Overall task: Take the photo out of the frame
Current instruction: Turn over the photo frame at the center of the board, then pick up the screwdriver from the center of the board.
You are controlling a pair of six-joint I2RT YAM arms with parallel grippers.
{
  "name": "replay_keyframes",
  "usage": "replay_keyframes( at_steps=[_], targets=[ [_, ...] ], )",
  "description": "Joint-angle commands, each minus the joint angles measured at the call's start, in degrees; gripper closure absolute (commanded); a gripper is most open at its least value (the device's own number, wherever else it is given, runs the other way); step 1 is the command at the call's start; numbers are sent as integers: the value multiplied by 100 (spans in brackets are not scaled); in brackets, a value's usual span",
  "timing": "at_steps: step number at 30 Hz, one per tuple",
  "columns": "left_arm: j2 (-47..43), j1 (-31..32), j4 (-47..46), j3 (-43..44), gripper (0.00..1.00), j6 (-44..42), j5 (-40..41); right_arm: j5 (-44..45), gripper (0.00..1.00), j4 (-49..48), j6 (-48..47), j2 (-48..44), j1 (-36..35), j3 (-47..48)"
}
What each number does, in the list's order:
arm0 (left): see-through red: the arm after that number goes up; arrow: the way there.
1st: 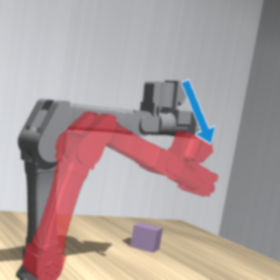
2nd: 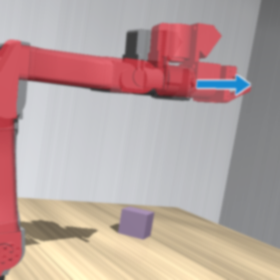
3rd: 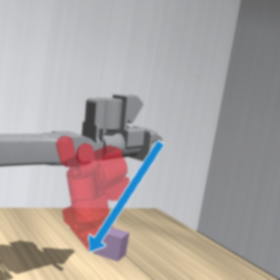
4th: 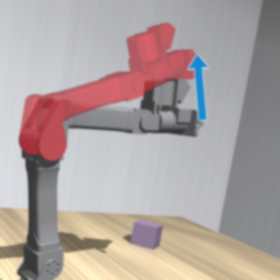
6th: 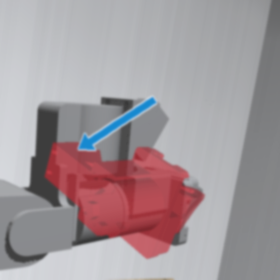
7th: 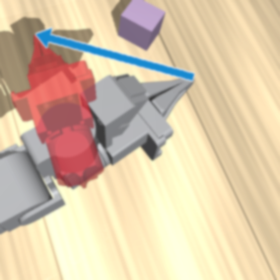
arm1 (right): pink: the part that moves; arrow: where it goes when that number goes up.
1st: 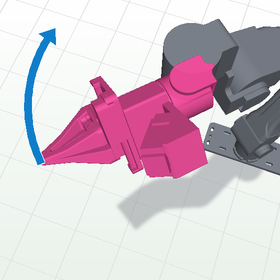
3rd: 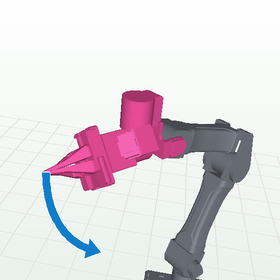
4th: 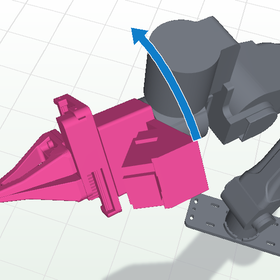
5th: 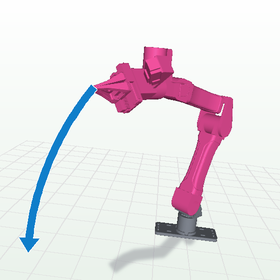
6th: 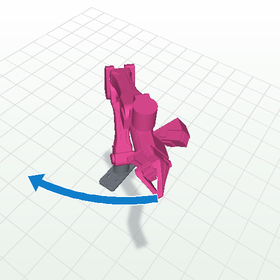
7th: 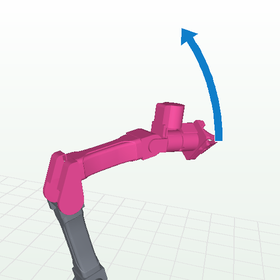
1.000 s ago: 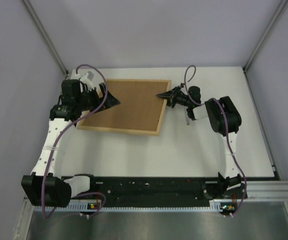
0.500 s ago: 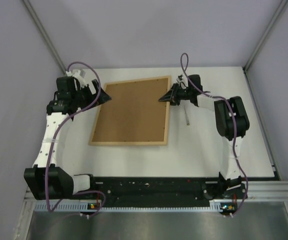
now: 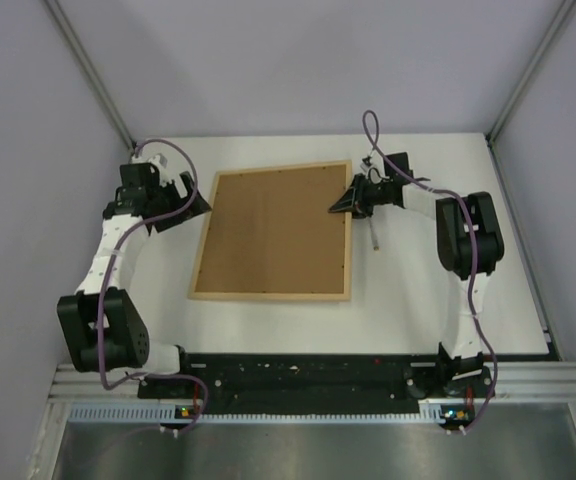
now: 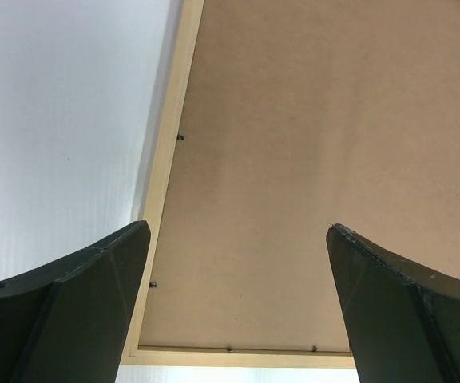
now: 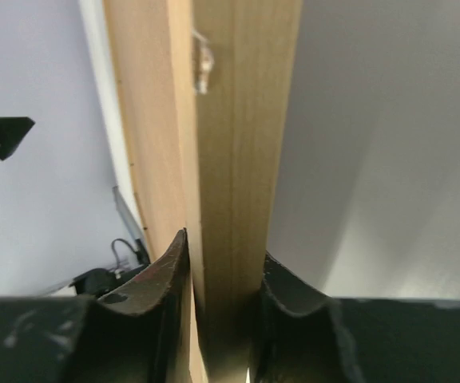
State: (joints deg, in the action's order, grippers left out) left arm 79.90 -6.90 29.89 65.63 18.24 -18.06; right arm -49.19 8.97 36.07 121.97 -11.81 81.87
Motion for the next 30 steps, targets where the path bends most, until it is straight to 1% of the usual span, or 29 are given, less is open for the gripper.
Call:
replay_keyframes(
  at_steps=[1,4,8,12,14,20,23,27,30],
  targets=[
    [219,-40,-466,-111,1,-207,-214,1604,73,403,-1489,-236,30,119],
    [412,-40,-449,-120,1,-285,-364,1781,64,491,-1594,-200,100,172],
    [597,-40,-352,-120,1,-488,-487,1895,48,649,-1788,-253,144,268],
    [597,-40,-422,-252,1,-585,-523,2044,30,834,-2007,-376,162,382],
    [606,-40,-431,-269,1,-611,-523,2054,23,930,-2113,-472,171,444],
    [501,-40,-598,-375,1,-585,-558,2299,11,1221,-2447,-911,171,602],
    [465,-40,-651,-436,1,-585,-488,2431,2,1379,-2719,-1262,162,629],
    [465,-49,-695,-498,1,-576,-452,2790,1,1432,-3289,-1939,162,288],
    [422,-40,-712,-498,1,-550,-514,3344,6,1423,-3572,-2274,162,-134]
  ],
)
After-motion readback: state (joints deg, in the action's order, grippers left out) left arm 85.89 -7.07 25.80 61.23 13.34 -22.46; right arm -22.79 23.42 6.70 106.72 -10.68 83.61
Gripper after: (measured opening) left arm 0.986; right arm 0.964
